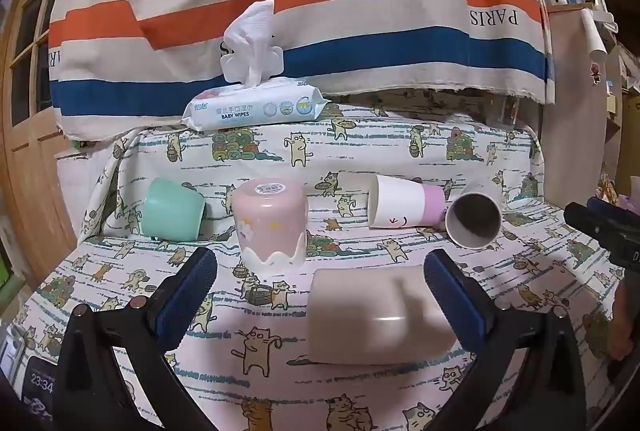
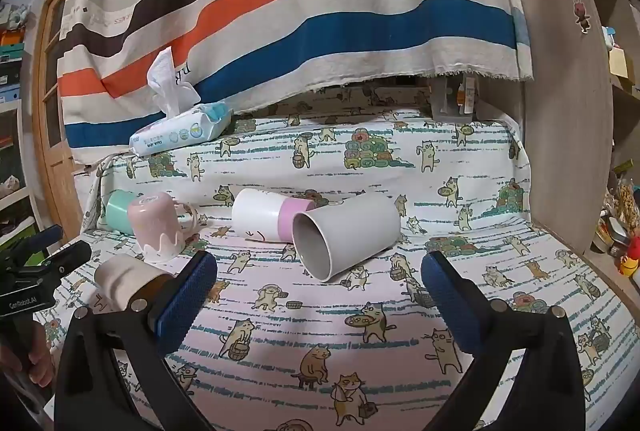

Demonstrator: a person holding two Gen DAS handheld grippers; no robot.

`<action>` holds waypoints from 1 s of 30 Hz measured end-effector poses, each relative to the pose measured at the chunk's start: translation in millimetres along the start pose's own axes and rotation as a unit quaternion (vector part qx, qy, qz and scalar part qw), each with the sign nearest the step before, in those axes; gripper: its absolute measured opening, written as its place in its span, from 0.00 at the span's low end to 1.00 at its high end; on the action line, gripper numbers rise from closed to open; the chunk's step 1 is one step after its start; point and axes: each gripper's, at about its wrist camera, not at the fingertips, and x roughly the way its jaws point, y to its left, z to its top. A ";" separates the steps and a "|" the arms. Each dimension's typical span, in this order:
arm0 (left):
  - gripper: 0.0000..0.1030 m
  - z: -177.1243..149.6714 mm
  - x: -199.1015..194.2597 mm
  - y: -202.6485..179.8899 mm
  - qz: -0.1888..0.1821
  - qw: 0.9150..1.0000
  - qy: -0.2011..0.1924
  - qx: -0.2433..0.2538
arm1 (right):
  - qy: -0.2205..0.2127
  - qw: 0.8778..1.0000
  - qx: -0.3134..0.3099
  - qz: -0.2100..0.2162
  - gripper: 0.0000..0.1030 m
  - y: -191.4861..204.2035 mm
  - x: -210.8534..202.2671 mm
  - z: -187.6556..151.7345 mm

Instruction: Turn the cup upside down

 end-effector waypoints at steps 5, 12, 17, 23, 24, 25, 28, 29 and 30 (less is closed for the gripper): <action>1.00 0.0 -0.2 -0.3 0.001 1.000 -0.003 0.005 | 0.002 1.000 0.002 0.000 1.00 0.4 0.2 0.0; 1.00 0.0 -0.4 -0.3 0.003 1.000 -0.003 0.004 | 0.003 1.000 0.004 0.001 1.00 -0.2 0.2 0.1; 1.00 0.0 -0.6 -0.1 0.003 1.000 -0.003 0.004 | 0.003 1.000 0.006 0.001 1.00 -0.3 0.2 0.1; 1.00 0.0 -0.9 -0.2 0.005 1.000 -0.004 0.004 | 0.003 1.000 0.006 0.001 1.00 -0.3 0.2 0.1; 1.00 0.0 -1.0 -0.2 0.005 1.000 -0.004 0.004 | 0.003 1.000 0.006 0.001 1.00 -0.3 0.2 0.1; 1.00 0.0 -1.0 -0.2 0.005 1.000 -0.004 0.004 | 0.003 1.000 0.006 0.001 1.00 -0.3 0.1 0.1; 1.00 0.0 -1.0 -0.2 0.005 1.000 -0.004 0.004 | 0.003 1.000 0.006 0.001 1.00 -0.4 0.2 0.1; 1.00 0.0 -1.0 -0.2 0.005 1.000 -0.004 0.004 | 0.003 1.000 0.006 0.001 1.00 -0.4 0.2 0.1; 1.00 0.0 -0.9 -0.3 0.005 1.000 -0.004 0.004 | 0.003 1.000 0.006 0.002 1.00 -0.4 0.2 0.1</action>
